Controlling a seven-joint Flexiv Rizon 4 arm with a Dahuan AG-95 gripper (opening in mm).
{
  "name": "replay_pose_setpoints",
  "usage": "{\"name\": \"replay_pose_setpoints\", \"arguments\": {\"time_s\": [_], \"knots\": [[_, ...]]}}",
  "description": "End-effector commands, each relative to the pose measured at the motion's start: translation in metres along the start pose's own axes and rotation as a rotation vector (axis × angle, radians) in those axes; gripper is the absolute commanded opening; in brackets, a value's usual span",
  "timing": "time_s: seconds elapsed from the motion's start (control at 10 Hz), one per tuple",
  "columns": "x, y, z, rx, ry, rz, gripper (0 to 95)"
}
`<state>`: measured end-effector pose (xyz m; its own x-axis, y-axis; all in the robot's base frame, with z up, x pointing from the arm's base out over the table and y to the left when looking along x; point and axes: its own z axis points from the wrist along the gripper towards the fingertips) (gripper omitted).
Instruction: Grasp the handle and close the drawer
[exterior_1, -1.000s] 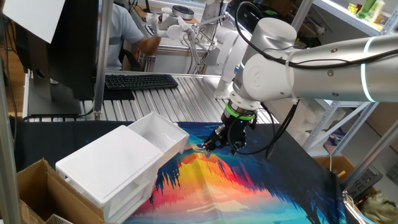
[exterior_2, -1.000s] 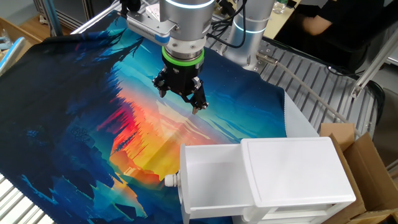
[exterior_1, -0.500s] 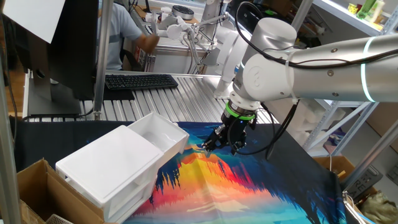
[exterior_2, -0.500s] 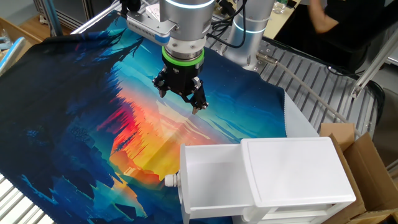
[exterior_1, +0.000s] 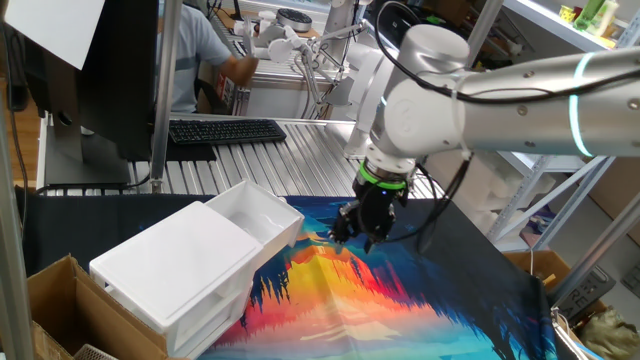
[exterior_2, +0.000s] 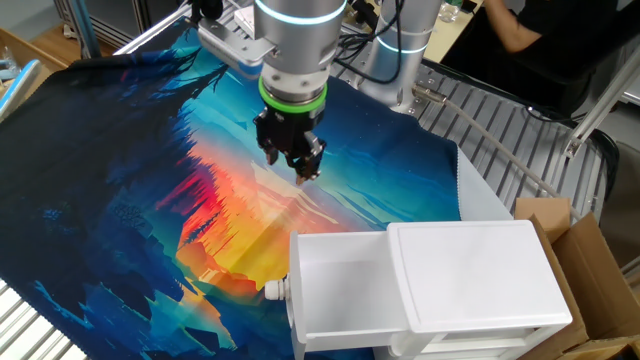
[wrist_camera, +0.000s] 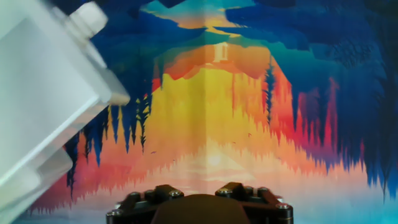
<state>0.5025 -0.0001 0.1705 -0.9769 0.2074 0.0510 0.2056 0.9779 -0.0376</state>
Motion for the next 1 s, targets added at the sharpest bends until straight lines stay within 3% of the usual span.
{"name": "replay_pose_setpoints", "arguments": {"time_s": [0.1, 0.4, 0.7, 0.8, 1.0], "knots": [[0.0, 0.0, 0.0, 0.071, 0.098, 0.311, 0.0], [-0.001, 0.0, -0.001, 0.05, 0.082, 0.301, 0.0], [-0.003, 0.0, -0.002, 0.018, 0.063, 0.353, 0.0], [-0.006, 0.002, -0.002, -0.013, 0.045, 0.371, 0.0], [-0.015, 0.014, -0.004, 0.001, 0.035, 0.403, 0.0]]}}
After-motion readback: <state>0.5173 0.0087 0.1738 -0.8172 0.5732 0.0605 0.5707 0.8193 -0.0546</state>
